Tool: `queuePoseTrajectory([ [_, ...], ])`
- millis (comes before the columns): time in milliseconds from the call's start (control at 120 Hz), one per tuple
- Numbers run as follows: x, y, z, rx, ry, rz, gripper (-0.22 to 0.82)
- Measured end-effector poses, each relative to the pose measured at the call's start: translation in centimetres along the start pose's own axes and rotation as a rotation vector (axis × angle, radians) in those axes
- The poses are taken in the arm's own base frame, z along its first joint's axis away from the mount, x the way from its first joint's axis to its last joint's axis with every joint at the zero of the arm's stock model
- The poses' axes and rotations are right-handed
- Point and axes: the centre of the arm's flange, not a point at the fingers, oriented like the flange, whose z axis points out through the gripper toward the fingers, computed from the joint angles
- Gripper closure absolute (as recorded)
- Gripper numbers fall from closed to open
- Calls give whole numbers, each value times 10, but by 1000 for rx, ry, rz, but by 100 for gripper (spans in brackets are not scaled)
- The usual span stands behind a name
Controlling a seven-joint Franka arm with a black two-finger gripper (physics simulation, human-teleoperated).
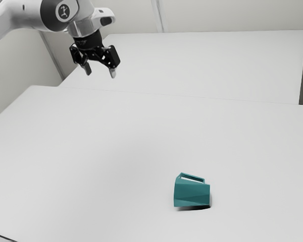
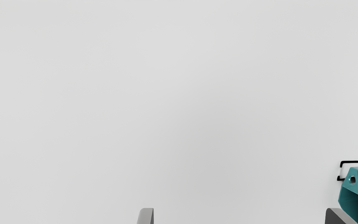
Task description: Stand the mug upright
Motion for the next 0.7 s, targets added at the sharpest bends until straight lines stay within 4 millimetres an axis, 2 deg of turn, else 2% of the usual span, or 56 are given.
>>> queuePoseTrajectory([
  [158,-1,5,-1,0,2,8,0],
  [267,-7,2,-5,-20,-1,-1,0],
  [317,-12,1,0,-49,-18,-8,0],
  [483,-44,-2,29,-201,-85,-61,0],
  [583,-63,-6,63,-291,-120,-116,0],
  [700,-75,7,106,-387,-128,-147,0],
])
